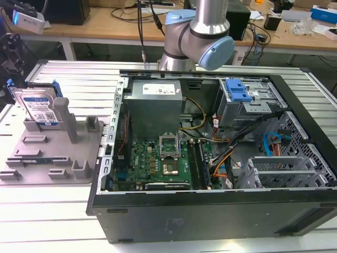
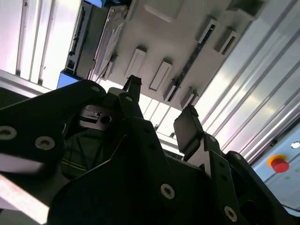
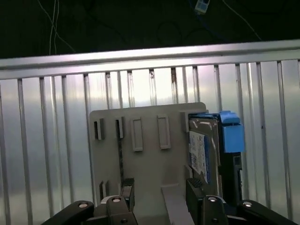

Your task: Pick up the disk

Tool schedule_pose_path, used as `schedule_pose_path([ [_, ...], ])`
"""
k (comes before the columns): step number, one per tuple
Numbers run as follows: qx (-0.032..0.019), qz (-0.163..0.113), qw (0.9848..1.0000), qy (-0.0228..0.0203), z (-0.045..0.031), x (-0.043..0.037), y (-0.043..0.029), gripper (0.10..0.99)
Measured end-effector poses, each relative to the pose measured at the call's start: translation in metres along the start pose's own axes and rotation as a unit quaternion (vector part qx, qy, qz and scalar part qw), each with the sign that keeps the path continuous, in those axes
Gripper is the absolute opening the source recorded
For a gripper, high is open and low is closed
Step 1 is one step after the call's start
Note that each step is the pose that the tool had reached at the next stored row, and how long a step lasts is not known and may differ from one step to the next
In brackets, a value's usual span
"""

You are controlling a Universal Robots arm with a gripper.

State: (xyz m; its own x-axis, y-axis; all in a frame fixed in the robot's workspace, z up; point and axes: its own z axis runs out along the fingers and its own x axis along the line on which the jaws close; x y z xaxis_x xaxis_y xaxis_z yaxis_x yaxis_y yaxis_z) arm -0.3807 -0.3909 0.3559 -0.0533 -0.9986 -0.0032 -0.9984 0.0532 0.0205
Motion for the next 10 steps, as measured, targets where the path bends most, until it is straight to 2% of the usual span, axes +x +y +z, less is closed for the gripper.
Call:
schedule_pose_path([
  [3,0.0011,-0.027,0.9996,0.0005,0.0004,0.0,-0.0001,0.557],
  [10,0.0012,-0.028,0.9996,0.0027,0.0005,0.0,0.0,0.557],
])
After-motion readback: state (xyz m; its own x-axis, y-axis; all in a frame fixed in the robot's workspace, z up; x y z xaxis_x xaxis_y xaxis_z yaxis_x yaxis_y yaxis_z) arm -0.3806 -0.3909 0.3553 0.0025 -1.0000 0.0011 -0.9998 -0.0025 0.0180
